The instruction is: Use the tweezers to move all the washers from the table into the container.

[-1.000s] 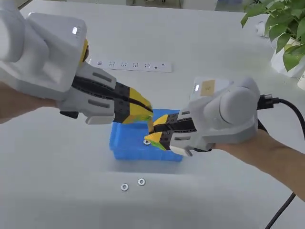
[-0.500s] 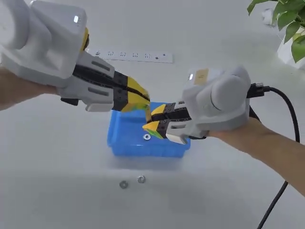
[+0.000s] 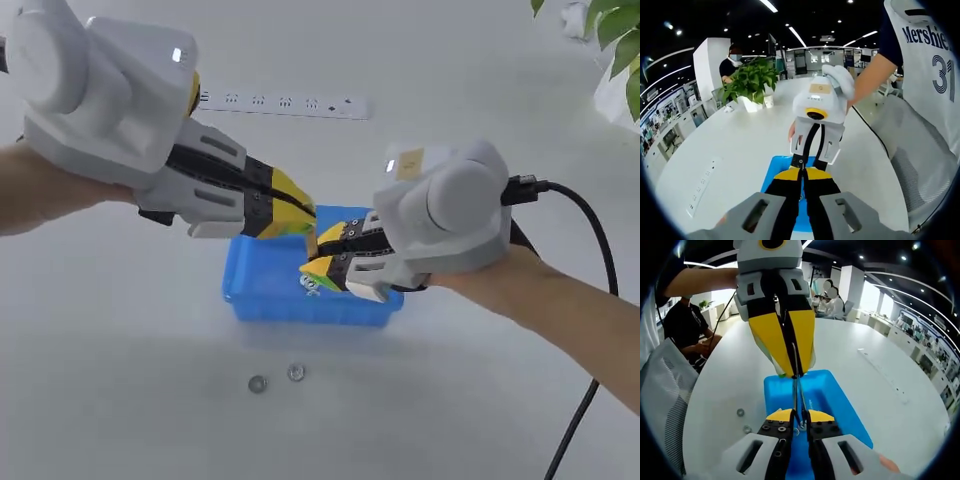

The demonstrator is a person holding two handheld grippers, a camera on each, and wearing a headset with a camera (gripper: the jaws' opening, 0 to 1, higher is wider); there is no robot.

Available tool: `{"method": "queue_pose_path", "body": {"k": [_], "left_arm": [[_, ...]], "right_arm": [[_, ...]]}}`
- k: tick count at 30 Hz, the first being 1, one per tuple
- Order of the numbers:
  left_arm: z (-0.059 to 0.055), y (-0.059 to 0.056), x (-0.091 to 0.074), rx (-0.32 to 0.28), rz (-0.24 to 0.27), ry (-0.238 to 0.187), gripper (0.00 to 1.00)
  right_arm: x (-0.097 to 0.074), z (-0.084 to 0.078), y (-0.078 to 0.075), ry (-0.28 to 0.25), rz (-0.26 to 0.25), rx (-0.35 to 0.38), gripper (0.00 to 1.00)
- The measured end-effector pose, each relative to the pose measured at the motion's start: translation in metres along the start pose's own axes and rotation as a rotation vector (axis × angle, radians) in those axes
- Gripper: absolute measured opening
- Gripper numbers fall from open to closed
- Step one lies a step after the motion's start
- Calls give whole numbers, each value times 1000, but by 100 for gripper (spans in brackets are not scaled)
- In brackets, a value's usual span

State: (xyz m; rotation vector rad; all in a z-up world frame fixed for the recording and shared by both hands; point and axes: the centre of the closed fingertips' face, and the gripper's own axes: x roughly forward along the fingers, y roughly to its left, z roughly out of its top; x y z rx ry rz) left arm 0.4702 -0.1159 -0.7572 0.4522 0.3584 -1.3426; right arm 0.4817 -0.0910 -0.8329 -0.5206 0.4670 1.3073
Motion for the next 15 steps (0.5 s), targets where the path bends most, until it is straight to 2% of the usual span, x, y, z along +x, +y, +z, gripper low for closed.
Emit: {"method": "queue_pose_path", "body": {"k": [4, 15], "left_arm": [[-1, -1, 1, -1, 5, 3, 5], [20, -15, -11, 37, 11, -18, 5]], "right_arm": [[0, -1, 0, 5, -7, 5, 11], [-20, 16, 11, -30, -29, -25, 11]]}}
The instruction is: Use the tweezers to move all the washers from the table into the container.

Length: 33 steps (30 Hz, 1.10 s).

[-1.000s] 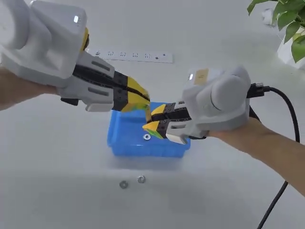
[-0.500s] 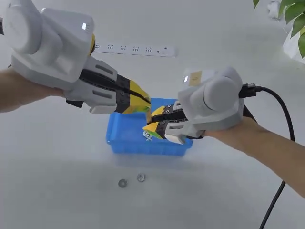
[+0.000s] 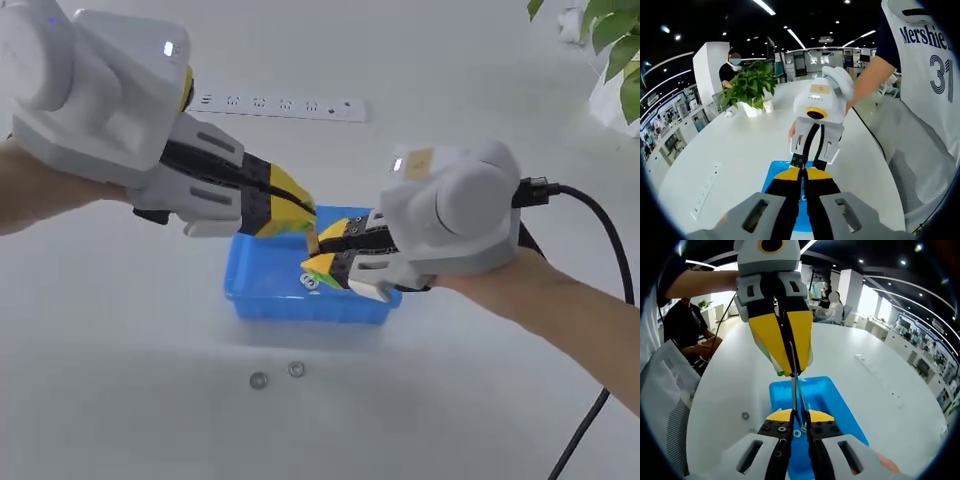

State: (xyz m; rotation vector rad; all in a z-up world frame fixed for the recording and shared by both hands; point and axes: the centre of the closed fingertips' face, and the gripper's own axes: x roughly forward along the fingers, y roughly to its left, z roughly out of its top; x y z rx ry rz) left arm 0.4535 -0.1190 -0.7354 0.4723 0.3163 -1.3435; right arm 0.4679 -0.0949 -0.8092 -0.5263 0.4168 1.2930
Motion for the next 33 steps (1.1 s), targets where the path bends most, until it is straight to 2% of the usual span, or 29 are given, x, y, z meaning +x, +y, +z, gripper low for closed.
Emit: {"method": "queue_pose_path", "body": {"k": [5, 10, 17, 22, 28, 33], "left_arm": [[16, -13, -10, 42, 0, -6, 5], [23, -29, -19, 65, -9, -4, 5], [20, -50, -22, 65, -28, 16, 5], [16, -62, -22, 53, -40, 17, 6], [7, -74, -18, 36, -70, 36, 5], [-5, -80, -14, 19, -89, 55, 5]], "right_arm": [[-10, 13, 9, -25, -6, -20, 11], [-18, 22, 23, -43, -3, -48, 11], [-20, 19, 47, -37, 14, -57, 12], [-21, 16, 58, -30, 26, -47, 12], [-21, 6, 73, -20, 62, -31, 12], [-18, -4, 81, 0, 90, -20, 12]]}}
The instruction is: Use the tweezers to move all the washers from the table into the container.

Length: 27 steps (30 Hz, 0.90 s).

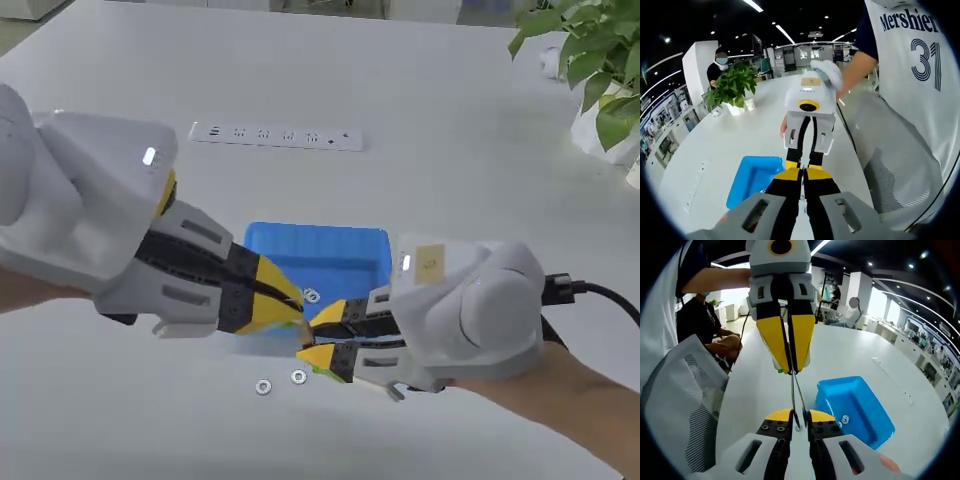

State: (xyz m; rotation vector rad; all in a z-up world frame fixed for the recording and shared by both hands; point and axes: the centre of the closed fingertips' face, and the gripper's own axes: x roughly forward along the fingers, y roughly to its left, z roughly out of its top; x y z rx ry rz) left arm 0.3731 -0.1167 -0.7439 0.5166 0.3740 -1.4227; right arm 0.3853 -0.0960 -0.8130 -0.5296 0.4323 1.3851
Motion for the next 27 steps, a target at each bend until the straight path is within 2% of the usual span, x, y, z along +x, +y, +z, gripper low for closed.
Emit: {"method": "queue_pose_path", "body": {"k": [9, 17, 23, 27], "left_arm": [[-11, 0, 4, -8, -13, 24, 5], [-25, 0, 9, -33, -18, 39, 5], [-34, 1, 14, -52, -17, 43, 5], [-35, 2, 17, -54, -17, 44, 5]], "right_arm": [[11, -8, 3, 18, 32, 8, 12], [24, -15, 6, 30, 55, 20, 12], [29, -23, 5, 43, 58, 26, 12], [31, -25, 3, 47, 58, 37, 12]]}}
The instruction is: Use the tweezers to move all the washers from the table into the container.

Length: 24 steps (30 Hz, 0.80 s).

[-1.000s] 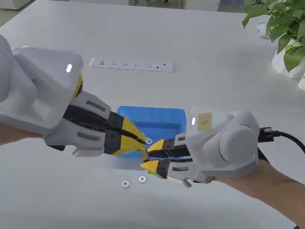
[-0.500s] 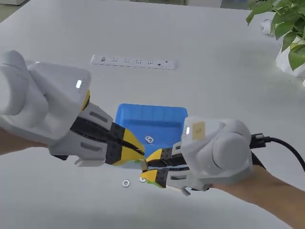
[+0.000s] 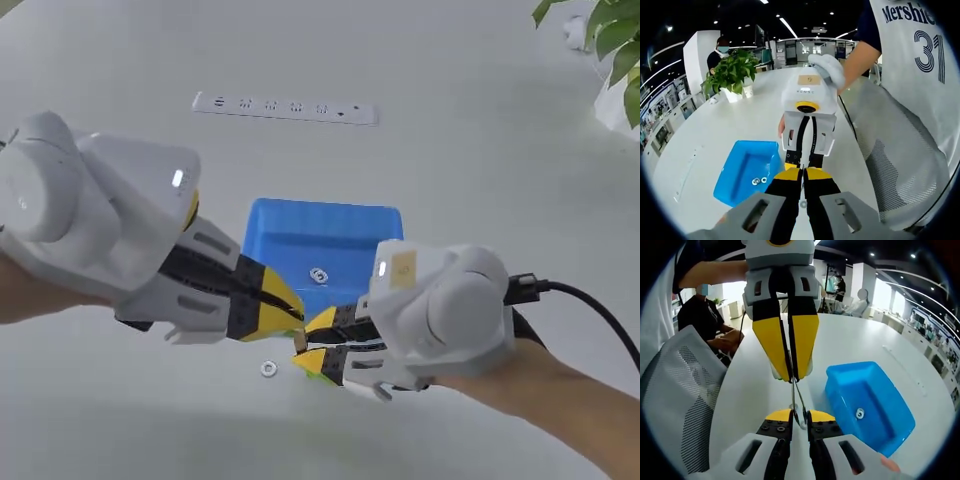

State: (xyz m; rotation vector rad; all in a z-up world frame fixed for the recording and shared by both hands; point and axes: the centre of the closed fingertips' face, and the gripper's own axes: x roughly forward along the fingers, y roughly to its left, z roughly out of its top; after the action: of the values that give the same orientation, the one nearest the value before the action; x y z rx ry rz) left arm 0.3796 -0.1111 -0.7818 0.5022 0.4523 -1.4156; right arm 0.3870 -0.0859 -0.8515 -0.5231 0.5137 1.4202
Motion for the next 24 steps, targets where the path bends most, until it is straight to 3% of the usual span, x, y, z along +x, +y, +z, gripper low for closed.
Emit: {"method": "queue_pose_path", "body": {"k": [5, 24], "left_arm": [[-4, 1, 3, -7, -6, 8, 5], [-1, -3, 7, -17, -26, -5, 6]], "right_arm": [[3, -3, 0, 6, 4, 10, 12], [3, -7, 2, 10, 8, 19, 12]]}}
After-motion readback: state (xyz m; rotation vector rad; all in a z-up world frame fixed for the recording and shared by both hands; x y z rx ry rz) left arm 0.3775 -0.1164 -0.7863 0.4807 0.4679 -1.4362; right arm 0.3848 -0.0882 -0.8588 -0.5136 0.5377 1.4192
